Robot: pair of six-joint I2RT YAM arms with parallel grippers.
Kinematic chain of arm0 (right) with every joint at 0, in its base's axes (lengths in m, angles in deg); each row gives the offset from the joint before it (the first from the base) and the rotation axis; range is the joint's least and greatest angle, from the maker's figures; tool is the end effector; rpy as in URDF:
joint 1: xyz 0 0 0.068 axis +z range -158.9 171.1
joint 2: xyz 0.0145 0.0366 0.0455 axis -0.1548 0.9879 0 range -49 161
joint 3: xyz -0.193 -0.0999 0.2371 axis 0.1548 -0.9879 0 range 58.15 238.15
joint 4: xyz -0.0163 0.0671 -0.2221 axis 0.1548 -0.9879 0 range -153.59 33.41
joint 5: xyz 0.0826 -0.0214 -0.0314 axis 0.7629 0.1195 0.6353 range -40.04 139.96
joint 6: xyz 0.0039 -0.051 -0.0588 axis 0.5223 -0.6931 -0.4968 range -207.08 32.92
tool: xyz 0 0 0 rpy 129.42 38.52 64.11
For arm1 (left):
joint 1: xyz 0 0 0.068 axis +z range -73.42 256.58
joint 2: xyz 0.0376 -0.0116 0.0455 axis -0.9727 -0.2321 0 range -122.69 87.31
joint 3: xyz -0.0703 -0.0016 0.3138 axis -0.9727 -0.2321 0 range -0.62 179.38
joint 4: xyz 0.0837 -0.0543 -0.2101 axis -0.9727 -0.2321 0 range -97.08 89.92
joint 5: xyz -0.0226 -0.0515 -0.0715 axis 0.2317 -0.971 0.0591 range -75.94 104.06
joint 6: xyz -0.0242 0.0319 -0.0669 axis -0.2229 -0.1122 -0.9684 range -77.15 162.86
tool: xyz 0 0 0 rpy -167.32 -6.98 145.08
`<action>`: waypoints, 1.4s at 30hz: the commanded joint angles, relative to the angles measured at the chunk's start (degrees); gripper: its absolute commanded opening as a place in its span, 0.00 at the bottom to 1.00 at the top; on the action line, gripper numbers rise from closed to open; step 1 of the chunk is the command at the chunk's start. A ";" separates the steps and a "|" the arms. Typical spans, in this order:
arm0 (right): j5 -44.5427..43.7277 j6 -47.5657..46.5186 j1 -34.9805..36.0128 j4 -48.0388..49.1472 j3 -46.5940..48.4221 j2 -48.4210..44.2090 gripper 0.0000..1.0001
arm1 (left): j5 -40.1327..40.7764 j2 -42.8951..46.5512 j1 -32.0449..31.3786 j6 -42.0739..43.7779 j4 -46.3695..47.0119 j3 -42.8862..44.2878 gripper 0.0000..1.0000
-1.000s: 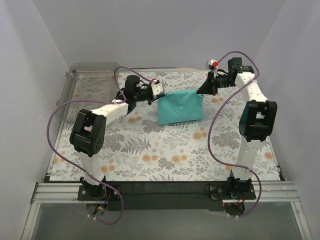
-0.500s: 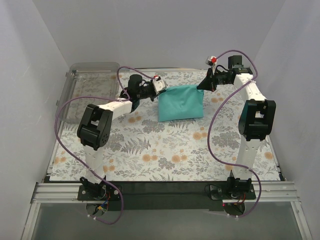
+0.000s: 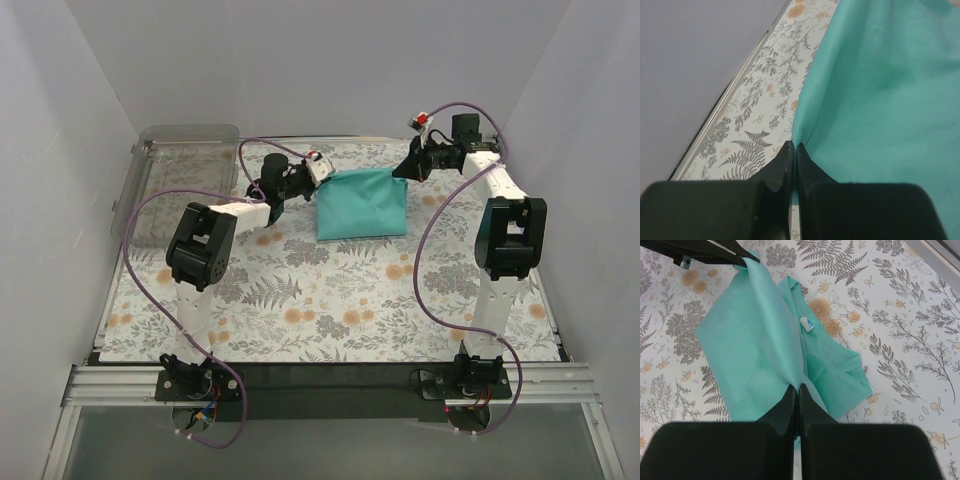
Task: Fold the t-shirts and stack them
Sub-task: Fold the tshirt
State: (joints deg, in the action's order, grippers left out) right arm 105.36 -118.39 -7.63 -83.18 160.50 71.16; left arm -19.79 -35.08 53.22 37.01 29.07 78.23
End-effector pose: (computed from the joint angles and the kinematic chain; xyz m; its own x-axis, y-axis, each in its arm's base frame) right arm 0.4784 0.0655 0.2987 -0.2855 -0.3015 -0.9097 -0.8766 0.4658 0.1207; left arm 0.4535 -0.2362 0.2428 -0.3109 0.0421 -0.9495 0.7970 0.5558 -0.2363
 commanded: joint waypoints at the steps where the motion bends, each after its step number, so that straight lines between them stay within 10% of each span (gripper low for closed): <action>1: -1.08 3.27 0.39 4.26 0.48 1.83 0.01 | 2.64 -0.83 0.33 -0.83 2.76 2.80 0.00; 28: -3.02 5.03 1.36 6.11 -0.83 2.01 0.01 | 4.14 -2.42 0.33 -1.89 4.60 3.42 0.00; 42: 1.73 -10.60 1.97 -3.89 -23.05 -20.73 0.01 | -14.31 26.40 -1.60 -2.59 -0.40 -22.41 0.00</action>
State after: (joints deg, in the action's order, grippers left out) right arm 104.61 -122.28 -6.18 -81.72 141.48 56.63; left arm -27.35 -16.68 52.72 34.34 30.05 60.11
